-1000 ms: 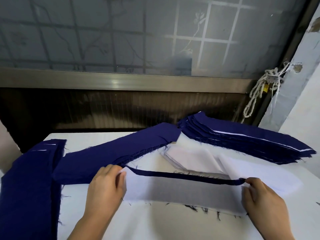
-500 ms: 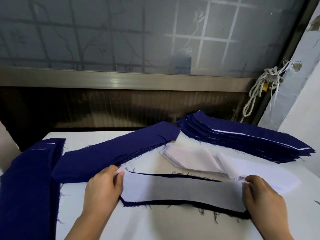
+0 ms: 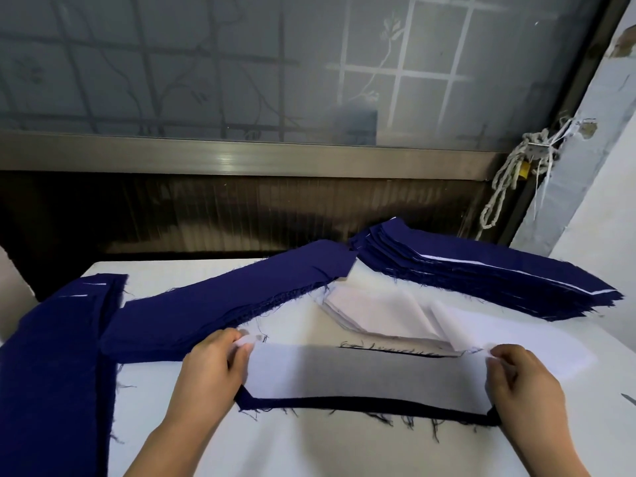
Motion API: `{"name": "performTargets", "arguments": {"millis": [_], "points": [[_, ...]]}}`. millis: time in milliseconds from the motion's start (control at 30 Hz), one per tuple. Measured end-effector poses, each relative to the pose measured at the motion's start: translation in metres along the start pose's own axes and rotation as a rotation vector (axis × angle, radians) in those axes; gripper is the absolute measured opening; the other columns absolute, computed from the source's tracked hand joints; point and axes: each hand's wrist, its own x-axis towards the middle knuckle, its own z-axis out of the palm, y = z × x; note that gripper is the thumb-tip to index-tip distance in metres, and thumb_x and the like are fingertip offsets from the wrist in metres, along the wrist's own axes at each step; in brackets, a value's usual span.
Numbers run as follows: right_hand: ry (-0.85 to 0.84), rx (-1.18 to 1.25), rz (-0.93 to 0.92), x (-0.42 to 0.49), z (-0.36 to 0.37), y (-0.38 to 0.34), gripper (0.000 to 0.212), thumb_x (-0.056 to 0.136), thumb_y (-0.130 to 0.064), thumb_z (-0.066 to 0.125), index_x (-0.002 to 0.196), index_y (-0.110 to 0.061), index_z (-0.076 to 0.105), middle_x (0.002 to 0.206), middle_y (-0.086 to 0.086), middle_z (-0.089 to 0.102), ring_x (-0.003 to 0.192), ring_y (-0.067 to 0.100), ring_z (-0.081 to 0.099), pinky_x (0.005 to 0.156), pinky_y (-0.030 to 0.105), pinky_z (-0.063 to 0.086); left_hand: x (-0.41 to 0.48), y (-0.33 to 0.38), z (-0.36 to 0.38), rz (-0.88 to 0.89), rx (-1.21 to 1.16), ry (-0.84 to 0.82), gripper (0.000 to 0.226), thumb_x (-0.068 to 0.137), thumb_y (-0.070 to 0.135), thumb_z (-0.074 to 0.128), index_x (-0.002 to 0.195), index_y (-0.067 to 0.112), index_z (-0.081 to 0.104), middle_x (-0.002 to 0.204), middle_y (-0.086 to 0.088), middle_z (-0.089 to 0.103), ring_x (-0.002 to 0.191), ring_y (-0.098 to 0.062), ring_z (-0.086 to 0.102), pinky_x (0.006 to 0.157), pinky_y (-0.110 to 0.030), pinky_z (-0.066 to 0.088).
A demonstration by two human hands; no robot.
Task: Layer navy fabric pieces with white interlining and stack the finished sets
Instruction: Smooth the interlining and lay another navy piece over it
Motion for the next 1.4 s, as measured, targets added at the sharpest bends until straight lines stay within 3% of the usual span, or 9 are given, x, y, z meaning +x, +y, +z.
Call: {"name": "performTargets", "arguments": {"millis": [167,433,633,833,933,1100,1267,1400], "points": [[-0.027,-0.001,0.055,0.003,0.0,0.0,0.013,0.09,-0.006,0.055,0.101,-0.01,0.062,0.082,0.011,0.068,0.076,0.035,0.061,0.074,0.041,0.049,0.005,-0.002,0.0,-0.022,0.055,-0.027,0.018,0.094,0.025,0.062,0.079,0.018,0.056,0.073,0.01,0.055,0.068,-0.009,0.053,0.058,-0.027,0.043],[0.043,-0.09,0.021,0.001,0.002,0.002,0.011,0.086,-0.001,0.059,0.091,-0.01,0.063,0.088,0.009,0.068,0.077,0.036,0.059,0.069,0.038,0.046,-0.003,0.004,-0.007,-0.107,-0.026,0.016,0.007,0.095,0.023,0.06,0.098,0.024,0.066,0.078,0.014,0.064,0.074,-0.004,0.059,0.06,-0.024,0.043],[0.074,-0.112,0.022,0.001,0.006,0.004,0.012,0.083,-0.002,0.061,0.091,-0.01,0.065,0.092,0.009,0.07,0.079,0.036,0.06,0.069,0.038,0.047,-0.004,0.012,-0.01,-0.136,0.019,0.008,0.008,0.093,0.019,0.059,0.092,0.023,0.066,0.077,0.013,0.063,0.071,-0.007,0.059,0.064,-0.033,0.051],[0.094,-0.152,0.031,0.003,0.009,0.007,0.011,0.083,-0.001,0.061,0.092,-0.006,0.065,0.094,0.016,0.063,0.081,0.04,0.057,0.067,0.041,0.047,-0.005,0.015,-0.014,-0.125,0.113,0.045,0.01,0.092,0.017,0.063,0.102,0.017,0.064,0.087,0.006,0.056,0.068,-0.014,0.056,0.059,-0.034,0.047],[0.132,-0.245,-0.009,0.003,0.008,0.008,0.019,0.074,0.003,0.068,0.093,0.0,0.068,0.091,0.023,0.059,0.08,0.045,0.055,0.067,0.046,0.048,-0.006,0.017,-0.018,-0.11,0.149,0.085,0.014,0.089,0.014,0.068,0.102,0.014,0.063,0.092,0.003,0.054,0.064,-0.02,0.057,0.055,-0.035,0.045],[0.177,-0.327,-0.156,0.001,0.005,-0.008,0.023,0.067,0.008,0.071,0.089,0.0,0.067,0.09,0.022,0.061,0.079,0.045,0.055,0.068,0.048,0.042,-0.006,0.02,-0.018,-0.057,0.119,0.094,0.01,0.088,0.016,0.068,0.096,0.019,0.062,0.074,0.011,0.051,0.057,-0.009,0.052,0.049,-0.029,0.039],[-0.004,-0.188,-0.499,0.013,0.022,-0.053,0.017,0.08,0.005,0.066,0.096,-0.002,0.067,0.094,0.01,0.062,0.084,0.033,0.06,0.071,0.041,0.051,-0.007,0.016,-0.013,0.001,0.094,0.028,0.01,0.089,0.022,0.067,0.095,0.027,0.061,0.063,0.023,0.056,0.058,-0.002,0.054,0.048,-0.022,0.036],[-0.249,-0.139,-0.572,0.033,0.061,-0.103,0.02,0.096,-0.014,0.053,0.113,-0.012,0.063,0.108,0.001,0.06,0.097,0.019,0.057,0.082,0.031,0.051,-0.006,0.013,-0.012,0.036,0.098,-0.003,0.007,0.091,0.027,0.064,0.093,0.031,0.058,0.064,0.022,0.06,0.059,-0.005,0.057,0.05,-0.026,0.042]]}}
